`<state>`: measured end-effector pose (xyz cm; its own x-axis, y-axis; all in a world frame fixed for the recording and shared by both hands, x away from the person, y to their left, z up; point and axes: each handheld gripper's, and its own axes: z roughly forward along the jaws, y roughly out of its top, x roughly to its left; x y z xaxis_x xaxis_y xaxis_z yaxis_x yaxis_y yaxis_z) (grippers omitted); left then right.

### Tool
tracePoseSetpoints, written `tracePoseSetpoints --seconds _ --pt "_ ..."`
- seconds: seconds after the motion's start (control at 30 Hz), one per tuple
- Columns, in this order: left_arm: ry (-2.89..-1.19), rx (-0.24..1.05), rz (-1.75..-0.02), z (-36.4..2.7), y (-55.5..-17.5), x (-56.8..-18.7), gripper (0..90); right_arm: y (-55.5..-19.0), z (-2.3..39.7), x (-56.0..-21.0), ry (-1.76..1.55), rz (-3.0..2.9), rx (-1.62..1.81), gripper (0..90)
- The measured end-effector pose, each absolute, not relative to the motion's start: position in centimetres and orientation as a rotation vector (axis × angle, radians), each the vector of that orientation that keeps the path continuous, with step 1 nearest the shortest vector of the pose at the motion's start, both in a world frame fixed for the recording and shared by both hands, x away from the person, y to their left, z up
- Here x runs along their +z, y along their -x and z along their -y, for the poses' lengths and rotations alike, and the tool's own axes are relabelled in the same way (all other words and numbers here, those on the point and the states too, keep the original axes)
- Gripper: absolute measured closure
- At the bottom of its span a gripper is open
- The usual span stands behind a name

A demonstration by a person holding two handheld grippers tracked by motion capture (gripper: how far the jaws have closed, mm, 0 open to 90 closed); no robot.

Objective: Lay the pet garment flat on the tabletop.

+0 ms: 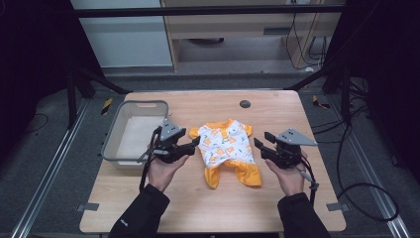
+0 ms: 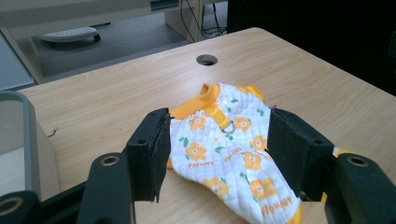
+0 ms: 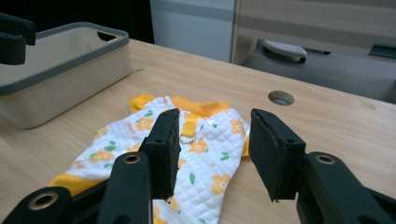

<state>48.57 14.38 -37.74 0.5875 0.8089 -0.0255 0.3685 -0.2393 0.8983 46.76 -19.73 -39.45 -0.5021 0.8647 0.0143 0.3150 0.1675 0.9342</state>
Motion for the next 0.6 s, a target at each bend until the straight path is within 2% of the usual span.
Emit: tracePoseSetpoints --seconds 0.33,0.6 --pt "-1.943 0.53 -0.924 -14.9 -45.7 -40.4 39.7 -44.6 20.2 -40.7 -1.094 -2.017 1.306 54.4" --pt "-2.005 0.465 -0.903 -13.9 -44.0 -42.5 40.5 -43.6 20.6 -42.9 -1.091 -2.085 1.268 54.8"
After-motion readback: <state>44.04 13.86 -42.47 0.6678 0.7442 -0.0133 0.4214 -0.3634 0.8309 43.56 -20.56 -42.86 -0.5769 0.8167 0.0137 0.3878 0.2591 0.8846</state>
